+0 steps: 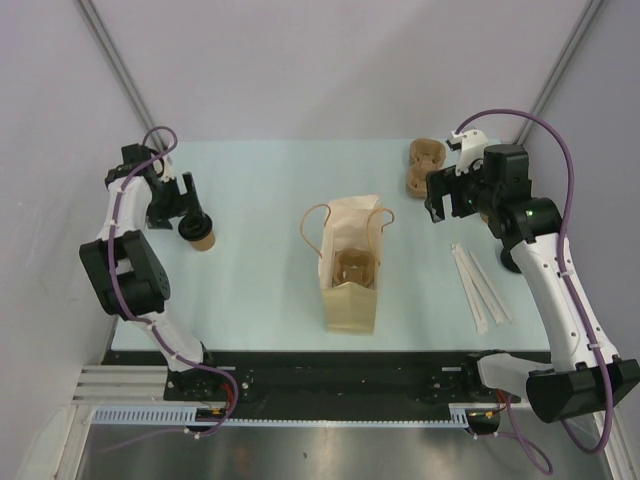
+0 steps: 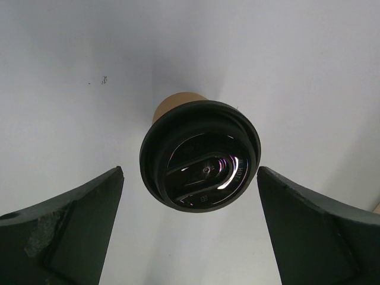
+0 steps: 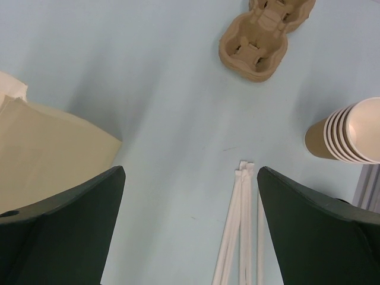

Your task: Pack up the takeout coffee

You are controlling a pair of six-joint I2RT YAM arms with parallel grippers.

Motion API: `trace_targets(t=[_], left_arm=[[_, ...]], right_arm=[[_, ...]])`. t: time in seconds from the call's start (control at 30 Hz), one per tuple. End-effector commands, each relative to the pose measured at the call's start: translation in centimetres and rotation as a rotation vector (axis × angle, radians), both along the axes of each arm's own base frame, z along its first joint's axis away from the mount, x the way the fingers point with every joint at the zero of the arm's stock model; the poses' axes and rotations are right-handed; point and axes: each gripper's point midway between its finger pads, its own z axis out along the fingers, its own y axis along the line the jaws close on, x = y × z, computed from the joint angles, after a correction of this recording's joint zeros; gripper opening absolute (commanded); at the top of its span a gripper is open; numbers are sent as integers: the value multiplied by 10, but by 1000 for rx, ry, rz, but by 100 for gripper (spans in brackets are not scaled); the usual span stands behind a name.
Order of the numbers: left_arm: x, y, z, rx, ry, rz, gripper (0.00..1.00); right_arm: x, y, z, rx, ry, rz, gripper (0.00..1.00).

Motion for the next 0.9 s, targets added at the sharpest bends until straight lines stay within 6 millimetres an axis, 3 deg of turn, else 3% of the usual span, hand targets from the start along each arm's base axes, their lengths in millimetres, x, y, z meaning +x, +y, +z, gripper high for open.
trace_targets(t=[0.0, 0.6, 0.87], left_arm=[[7, -3, -4, -9, -20, 16, 100], [8, -8, -23, -36, 2, 9, 99], [11, -9, -7, -34, -33, 18, 99]], right_arm=[[3, 2, 18, 30, -37, -7, 100], [4, 0, 15, 25, -29, -7, 100], [3, 3, 13, 32, -20, 1, 100]])
